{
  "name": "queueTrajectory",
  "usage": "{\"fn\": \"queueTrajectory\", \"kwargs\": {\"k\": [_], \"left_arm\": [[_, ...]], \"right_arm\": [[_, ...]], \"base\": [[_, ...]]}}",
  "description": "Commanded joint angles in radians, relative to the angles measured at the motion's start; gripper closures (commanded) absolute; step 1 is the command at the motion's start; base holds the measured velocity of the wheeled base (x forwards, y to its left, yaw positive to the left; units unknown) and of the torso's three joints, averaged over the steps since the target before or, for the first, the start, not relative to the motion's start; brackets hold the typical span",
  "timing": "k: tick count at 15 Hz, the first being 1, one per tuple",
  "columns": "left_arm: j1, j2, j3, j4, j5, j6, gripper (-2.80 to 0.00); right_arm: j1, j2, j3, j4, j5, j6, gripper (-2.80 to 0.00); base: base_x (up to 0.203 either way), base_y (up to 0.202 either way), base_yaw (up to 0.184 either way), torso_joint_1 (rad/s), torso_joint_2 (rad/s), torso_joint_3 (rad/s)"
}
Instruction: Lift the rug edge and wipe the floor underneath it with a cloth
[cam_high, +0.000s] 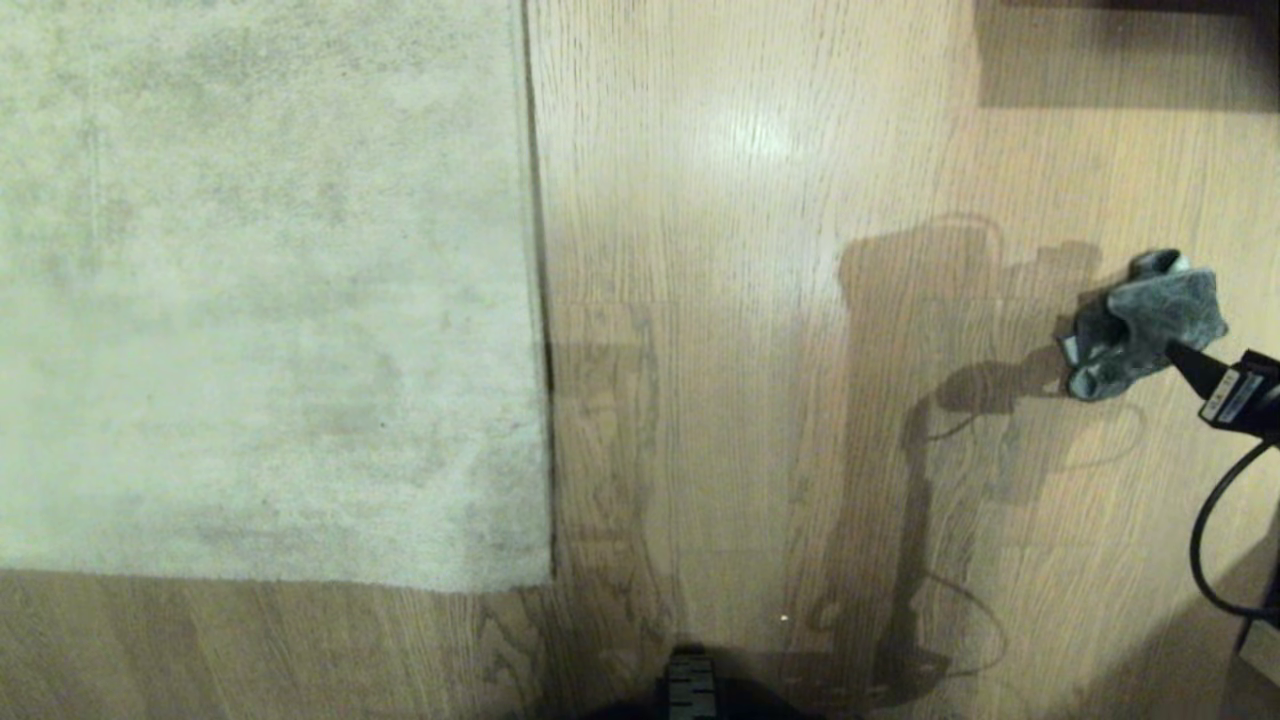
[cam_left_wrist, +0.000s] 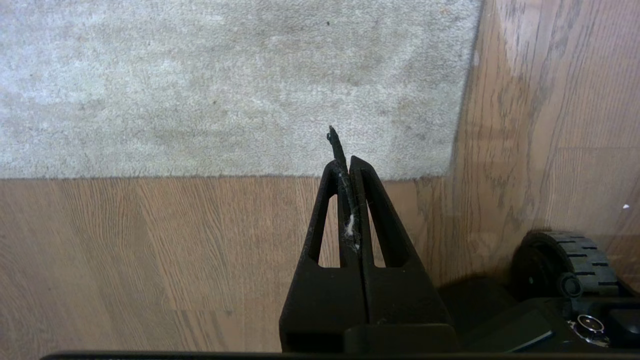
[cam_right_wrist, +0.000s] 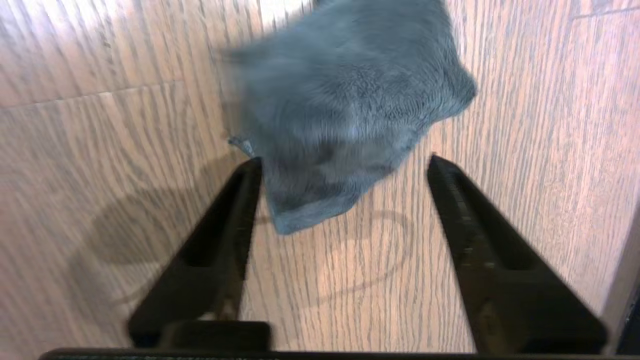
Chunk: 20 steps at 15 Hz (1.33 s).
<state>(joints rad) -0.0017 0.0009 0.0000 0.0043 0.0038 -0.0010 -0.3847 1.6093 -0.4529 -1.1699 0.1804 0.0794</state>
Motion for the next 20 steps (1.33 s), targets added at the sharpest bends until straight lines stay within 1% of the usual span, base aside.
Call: {"fn": "queueTrajectory", "kwargs": {"k": [1,3,7,9,11,13,16,17,19,20], "left_arm": [[0.0,0.001,0.0,0.0,0.001,-0.001,0.0],[0.0,0.001,0.0,0.0,0.001,-0.001,0.0],[0.0,0.001,0.0,0.0,0.001,-0.001,0.0],[0.0,0.001,0.0,0.0,0.001,-0.001,0.0],[0.0,0.001,0.0,0.0,0.001,-0.001,0.0],[0.0,0.001,0.0,0.0,0.001,-0.001,0.0],[0.0,0.001,0.0,0.0,0.001,-0.001,0.0],[0.0,0.001,0.0,0.0,0.001,-0.001,0.0],[0.0,0.001,0.0,0.0,-0.001,-0.001,0.0],[0.0,0.001,0.0,0.0,0.001,-0.001,0.0]], "right_arm": [[0.0,-0.046,0.019,-0.007,0.004,0.001,-2.8],[0.0,-0.1,0.052,-0.004,0.021,0.003,-2.8],[0.0,-0.293,0.187,0.014,0.129,0.004,-2.8],[0.0,-0.411,0.262,0.05,0.169,0.003,-2.8],[0.0,-0.549,0.316,0.137,0.19,0.003,-2.8],[0.0,-0.692,0.331,0.275,0.198,0.003,-2.8],[0.001,-0.927,0.336,0.523,0.201,0.003,-2.8],[0.001,-1.0,0.336,0.6,0.201,0.003,0.0],[0.008,-1.104,0.327,0.732,0.191,-0.003,0.0],[0.042,-1.114,0.321,0.749,0.17,-0.008,0.0]], "base": [[0.0,0.0,0.0,0.0,0.0,0.0],[0.0,0.0,0.0,0.0,0.0,0.0],[0.0,0.0,0.0,0.0,0.0,0.0],[0.0,0.0,0.0,0.0,0.0,0.0],[0.0,0.0,0.0,0.0,0.0,0.0],[0.0,0.0,0.0,0.0,0.0,0.0],[0.0,0.0,0.0,0.0,0.0,0.0],[0.0,0.0,0.0,0.0,0.0,0.0],[0.0,0.0,0.0,0.0,0.0,0.0],[0.0,0.0,0.0,0.0,0.0,0.0]]}}
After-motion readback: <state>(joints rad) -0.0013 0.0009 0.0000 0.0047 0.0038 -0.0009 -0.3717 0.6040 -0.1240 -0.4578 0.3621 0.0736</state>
